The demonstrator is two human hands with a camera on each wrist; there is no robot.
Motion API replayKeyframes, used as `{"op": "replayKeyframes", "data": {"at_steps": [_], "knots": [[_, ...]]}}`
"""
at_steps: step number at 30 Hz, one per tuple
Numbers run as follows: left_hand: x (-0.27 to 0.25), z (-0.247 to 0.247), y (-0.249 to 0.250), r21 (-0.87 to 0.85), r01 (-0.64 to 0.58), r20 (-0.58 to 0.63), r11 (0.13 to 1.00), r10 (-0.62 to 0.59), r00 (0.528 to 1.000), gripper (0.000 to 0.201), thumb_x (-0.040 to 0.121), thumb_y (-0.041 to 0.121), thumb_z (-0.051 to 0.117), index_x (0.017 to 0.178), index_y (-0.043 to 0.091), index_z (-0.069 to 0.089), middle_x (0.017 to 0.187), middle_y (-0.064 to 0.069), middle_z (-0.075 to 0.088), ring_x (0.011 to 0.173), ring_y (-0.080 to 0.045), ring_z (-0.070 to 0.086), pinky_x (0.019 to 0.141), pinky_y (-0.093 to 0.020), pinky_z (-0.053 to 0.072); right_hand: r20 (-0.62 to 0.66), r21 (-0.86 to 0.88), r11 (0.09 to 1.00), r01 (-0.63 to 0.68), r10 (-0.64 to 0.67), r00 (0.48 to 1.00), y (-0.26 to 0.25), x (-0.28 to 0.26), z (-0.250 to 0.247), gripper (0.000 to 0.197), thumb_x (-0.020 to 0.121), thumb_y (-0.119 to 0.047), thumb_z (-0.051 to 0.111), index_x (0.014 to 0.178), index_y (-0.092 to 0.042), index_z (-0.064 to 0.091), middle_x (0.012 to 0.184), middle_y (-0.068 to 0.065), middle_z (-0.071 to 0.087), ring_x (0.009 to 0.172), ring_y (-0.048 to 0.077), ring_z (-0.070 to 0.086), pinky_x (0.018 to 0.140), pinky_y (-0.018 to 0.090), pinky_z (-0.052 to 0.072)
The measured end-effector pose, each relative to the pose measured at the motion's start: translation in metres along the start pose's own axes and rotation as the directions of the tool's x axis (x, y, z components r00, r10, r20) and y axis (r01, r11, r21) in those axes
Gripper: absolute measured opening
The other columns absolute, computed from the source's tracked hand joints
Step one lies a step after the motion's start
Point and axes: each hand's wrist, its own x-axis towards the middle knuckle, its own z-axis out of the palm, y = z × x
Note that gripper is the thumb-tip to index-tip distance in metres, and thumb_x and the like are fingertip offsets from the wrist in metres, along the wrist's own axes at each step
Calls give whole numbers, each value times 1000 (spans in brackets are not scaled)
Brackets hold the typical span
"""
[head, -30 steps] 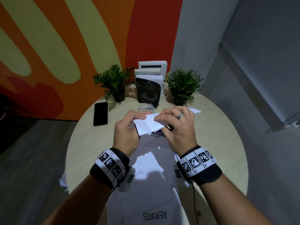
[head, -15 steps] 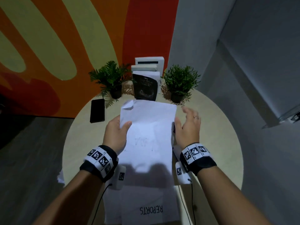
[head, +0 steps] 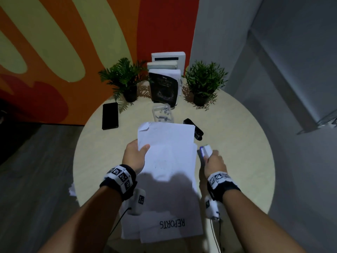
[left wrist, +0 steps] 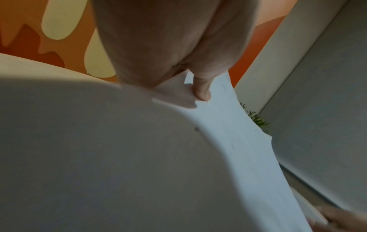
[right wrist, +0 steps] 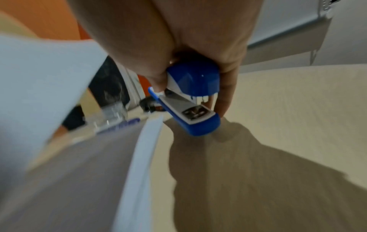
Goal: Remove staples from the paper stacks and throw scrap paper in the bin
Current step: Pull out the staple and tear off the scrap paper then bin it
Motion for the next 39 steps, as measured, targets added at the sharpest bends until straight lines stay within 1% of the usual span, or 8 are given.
{"op": "replayKeyframes", "data": {"at_steps": [5,10,18,21,24,29,33,39], "knots": [[-3,3,6,-52,-1,44,999,4,999,26,101,15,56,124,19,67,118,3,72,109,-22,69,101,-42,52,-196,485,867,117,-23,980,-47,15,-60,49,95,-32,54,138,-13,41,127,13,55,113,31,55,93,40,47],[-10,10,14,-118,-37,105,992,49,993,26,101,12,55,121,23,67,117,8,73,110,-16,69,101,-41,53,-372,680,656,328,-77,925,-102,14,-106,35,96,-35,54,121,-11,48,93,-8,57,79,2,54,68,16,40],[-12,8,20,-197,-78,87,977,96,992,27,101,10,55,118,27,67,114,12,75,110,-12,70,99,-37,53,-328,511,787,344,-192,925,-124,15,-97,44,97,-47,47,117,-8,51,93,2,59,81,21,55,70,25,37],[-13,5,18,-226,-73,74,972,92,993,27,102,11,55,120,27,67,115,14,75,110,-9,70,98,-35,53,-349,594,749,292,-87,933,-122,15,-94,42,97,-47,46,118,-11,54,93,-1,59,79,16,55,68,23,38],[-14,5,19,-250,-73,81,966,96,992,26,102,10,54,122,22,67,112,16,75,106,-1,70,91,-24,53,-320,703,674,228,14,947,-122,18,-92,36,97,-46,47,111,-14,58,87,-6,59,72,1,54,54,6,36],[-15,9,21,-263,-74,93,962,101,990,23,102,10,55,115,23,68,104,19,76,98,1,71,79,-12,52,-349,720,660,213,79,934,-124,25,-91,39,96,-46,49,96,-8,60,86,3,61,71,16,55,55,17,36],[-13,9,22,-238,-84,106,968,112,988,22,102,12,55,114,24,68,107,15,76,101,-1,71,84,-17,53,-361,680,699,221,58,931,-121,28,-89,40,96,-46,50,97,-7,62,88,5,62,73,19,56,53,19,35],[-6,8,15,-187,-84,50,979,95,994,25,101,10,55,118,24,68,110,16,74,103,-4,70,93,-31,54,-215,569,821,51,88,973,-84,34,-77,40,96,-44,47,108,-8,57,96,9,59,86,29,56,71,28,36]]}}
